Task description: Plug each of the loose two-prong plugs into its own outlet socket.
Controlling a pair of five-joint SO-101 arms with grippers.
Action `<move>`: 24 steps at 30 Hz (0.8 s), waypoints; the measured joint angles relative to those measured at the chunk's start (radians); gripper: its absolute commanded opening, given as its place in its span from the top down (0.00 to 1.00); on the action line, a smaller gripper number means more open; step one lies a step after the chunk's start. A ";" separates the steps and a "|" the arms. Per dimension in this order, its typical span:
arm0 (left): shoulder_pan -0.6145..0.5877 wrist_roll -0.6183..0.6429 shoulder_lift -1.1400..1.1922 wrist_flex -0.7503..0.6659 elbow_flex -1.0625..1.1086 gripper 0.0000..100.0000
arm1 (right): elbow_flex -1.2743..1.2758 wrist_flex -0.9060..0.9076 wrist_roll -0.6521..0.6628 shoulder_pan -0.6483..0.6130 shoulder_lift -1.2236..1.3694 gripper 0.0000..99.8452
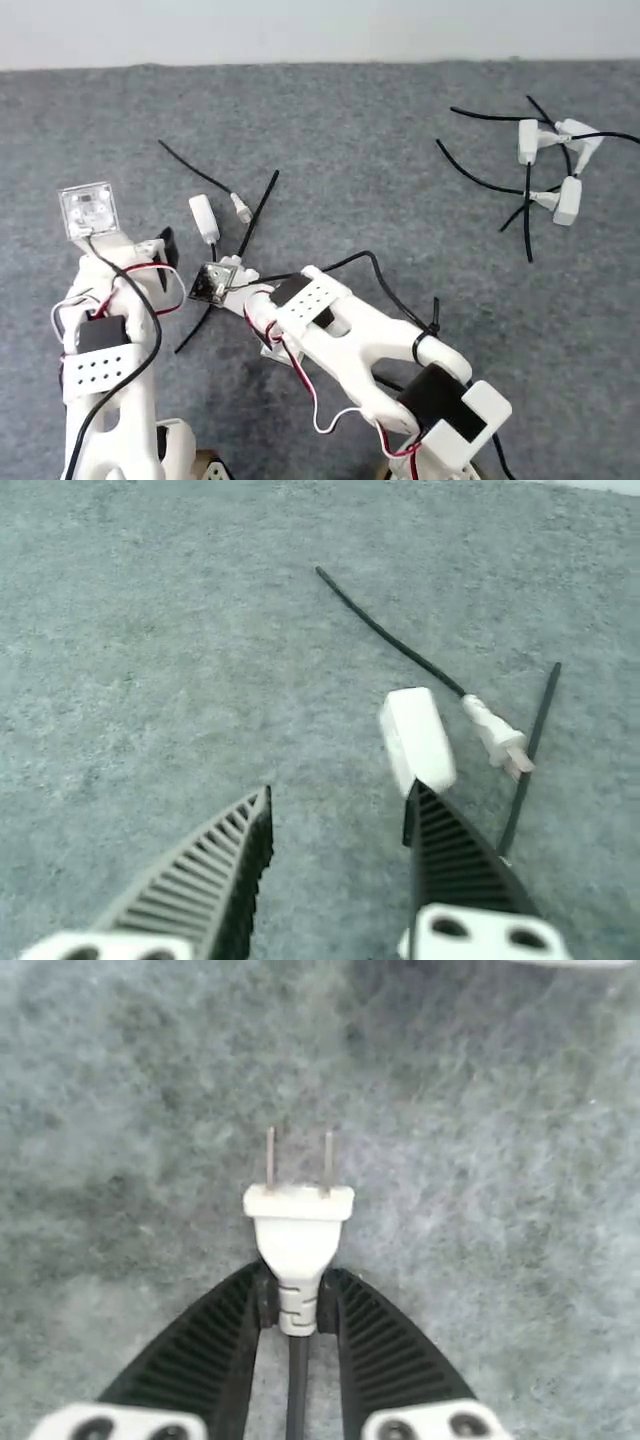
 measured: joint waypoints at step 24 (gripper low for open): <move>0.391 -0.296 -0.450 0.000 0.272 0.78 | 0.184 0.152 0.149 0.121 -0.643 0.99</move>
